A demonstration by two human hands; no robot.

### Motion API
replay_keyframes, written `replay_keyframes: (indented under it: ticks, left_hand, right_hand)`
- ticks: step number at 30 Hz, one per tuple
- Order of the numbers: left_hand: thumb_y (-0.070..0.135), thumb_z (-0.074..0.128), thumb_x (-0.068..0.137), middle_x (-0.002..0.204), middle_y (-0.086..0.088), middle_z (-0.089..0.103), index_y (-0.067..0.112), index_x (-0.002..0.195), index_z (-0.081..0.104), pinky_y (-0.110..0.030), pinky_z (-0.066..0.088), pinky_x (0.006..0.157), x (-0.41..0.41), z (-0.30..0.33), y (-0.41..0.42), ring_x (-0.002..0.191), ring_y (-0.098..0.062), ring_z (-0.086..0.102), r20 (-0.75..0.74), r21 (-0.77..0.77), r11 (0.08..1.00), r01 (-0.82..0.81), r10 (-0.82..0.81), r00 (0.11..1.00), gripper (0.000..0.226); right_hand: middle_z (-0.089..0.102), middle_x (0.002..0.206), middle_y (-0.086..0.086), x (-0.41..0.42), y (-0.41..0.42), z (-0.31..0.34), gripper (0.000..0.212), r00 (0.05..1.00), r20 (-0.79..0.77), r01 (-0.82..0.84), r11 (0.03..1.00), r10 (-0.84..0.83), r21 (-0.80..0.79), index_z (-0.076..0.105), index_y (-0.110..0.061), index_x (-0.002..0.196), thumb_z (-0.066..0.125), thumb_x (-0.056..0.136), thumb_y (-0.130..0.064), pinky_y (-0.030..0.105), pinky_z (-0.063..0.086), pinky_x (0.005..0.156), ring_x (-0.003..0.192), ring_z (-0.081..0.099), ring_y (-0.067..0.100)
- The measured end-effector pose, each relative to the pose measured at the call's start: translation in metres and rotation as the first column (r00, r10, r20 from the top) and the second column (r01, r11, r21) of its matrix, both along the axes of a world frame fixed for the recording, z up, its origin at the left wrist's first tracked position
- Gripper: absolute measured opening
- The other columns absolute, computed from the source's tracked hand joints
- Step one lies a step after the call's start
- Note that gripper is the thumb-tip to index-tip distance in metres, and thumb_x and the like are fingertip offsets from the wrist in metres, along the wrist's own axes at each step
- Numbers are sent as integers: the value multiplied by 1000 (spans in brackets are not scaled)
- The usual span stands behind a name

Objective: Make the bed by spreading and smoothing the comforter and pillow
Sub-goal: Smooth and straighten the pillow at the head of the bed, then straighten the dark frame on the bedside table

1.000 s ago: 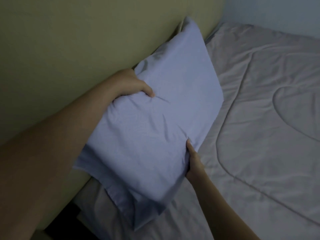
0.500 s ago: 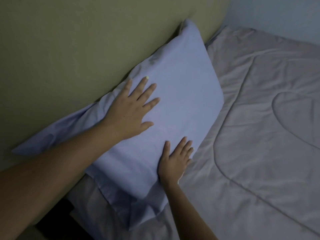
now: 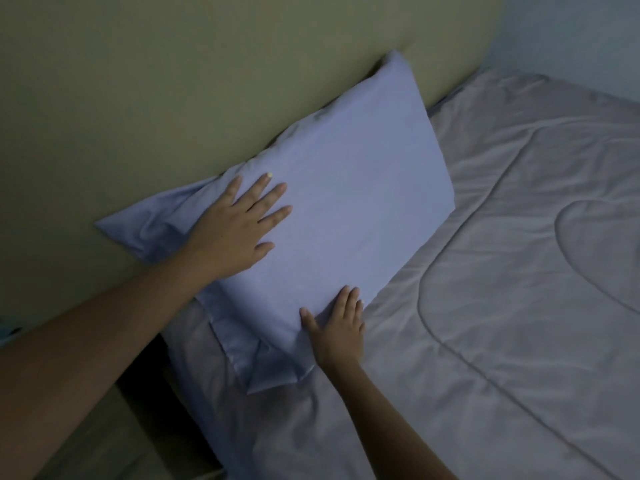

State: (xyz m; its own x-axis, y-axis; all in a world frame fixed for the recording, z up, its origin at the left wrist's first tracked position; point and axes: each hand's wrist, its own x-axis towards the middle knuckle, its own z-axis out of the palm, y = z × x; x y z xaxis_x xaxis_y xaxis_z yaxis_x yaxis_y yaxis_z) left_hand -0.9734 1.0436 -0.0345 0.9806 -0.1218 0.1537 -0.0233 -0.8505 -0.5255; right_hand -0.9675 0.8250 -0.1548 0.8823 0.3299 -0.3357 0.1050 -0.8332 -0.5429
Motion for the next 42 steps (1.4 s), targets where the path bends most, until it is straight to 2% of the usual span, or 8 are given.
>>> replay_keyframes:
  ticks: [4, 8, 17, 20, 23, 32, 36, 42]
  left_hand:
    - [46, 59, 87, 159, -8, 19, 19, 149, 34, -48, -9, 116, -38, -3, -10, 145, -26, -10, 6, -4, 996, -92, 92, 996, 72]
    - [44, 68, 80, 157, -10, 26, 17, 145, 43, -56, 11, 113, -86, -10, -30, 146, -31, 19, 5, -50, 979, -196, 197, 980, 75]
    - [46, 53, 91, 159, -11, 18, 11, 151, 28, -51, 1, 116, -214, -47, -45, 148, -29, 14, -126, -174, 881, -439, 423, 898, 73]
    - [52, 36, 97, 161, -10, 9, 8, 153, 12, -45, -1, 118, -277, -64, -39, 149, -26, 4, -246, -139, 771, -621, 581, 776, 76]
    - [44, 48, 95, 156, -18, 24, 0, 148, 29, -44, 6, 117, -349, -82, -28, 146, -33, 20, -239, -275, 648, -710, 670, 703, 72]
    - [57, 24, 98, 160, -10, -14, 8, 152, -10, -42, 8, 120, -535, -140, -17, 148, -25, -12, -610, -323, -29, -946, 771, 185, 81]
    - [59, 24, 97, 161, -13, -3, 7, 154, -5, -44, 9, 120, -582, -158, -14, 149, -28, -1, -608, -397, -144, -906, 781, 142, 82]
    - [60, 23, 97, 162, -13, 0, 7, 154, -2, -44, 4, 121, -602, -181, 6, 149, -27, -1, -639, -529, -388, -755, 767, 54, 81]
  right_hand:
    - [-14, 160, 8, -11, -9, 15, 99, 989, -47, -140, 987, 137, -77, -11, -11, 151, 44, 87, -64, 41, 8, 120, 148, -6, 27]
    - [-10, 160, 8, -28, -19, 19, 91, 970, -4, -241, 966, 242, -88, -6, -13, 152, 35, 91, -65, 41, 8, 119, 148, -4, 25]
    - [-10, 160, 9, -95, -24, 13, 83, 837, 241, -445, 868, 491, -221, -7, -8, 151, 26, 95, -59, 38, 1, 119, 148, -8, 24]
    - [-10, 160, 7, -137, -7, 12, 84, 712, 259, -600, 757, 653, -260, -7, -8, 151, 12, 93, -64, 38, -4, 118, 147, -11, 24]
    - [-1, 161, 9, -182, 21, 5, 92, 598, 236, -714, 643, 766, -276, 0, -8, 152, 1, 82, -68, 41, 1, 118, 148, -4, 27]
    - [-8, 160, 7, -308, 106, -14, 78, 374, 107, -837, 385, 921, -388, -6, -10, 151, 18, 96, -60, 41, -3, 120, 147, -11, 23]
    - [-7, 160, 7, -355, 148, -17, 78, 317, 61, -873, 316, 947, -372, -5, -10, 152, 17, 96, -60, 41, -1, 120, 148, -9, 23]
    - [1, 161, 10, -405, 195, -45, 76, 402, -66, -893, 375, 913, -247, 2, -8, 152, 22, 97, -57, 41, 4, 119, 148, -1, 25]
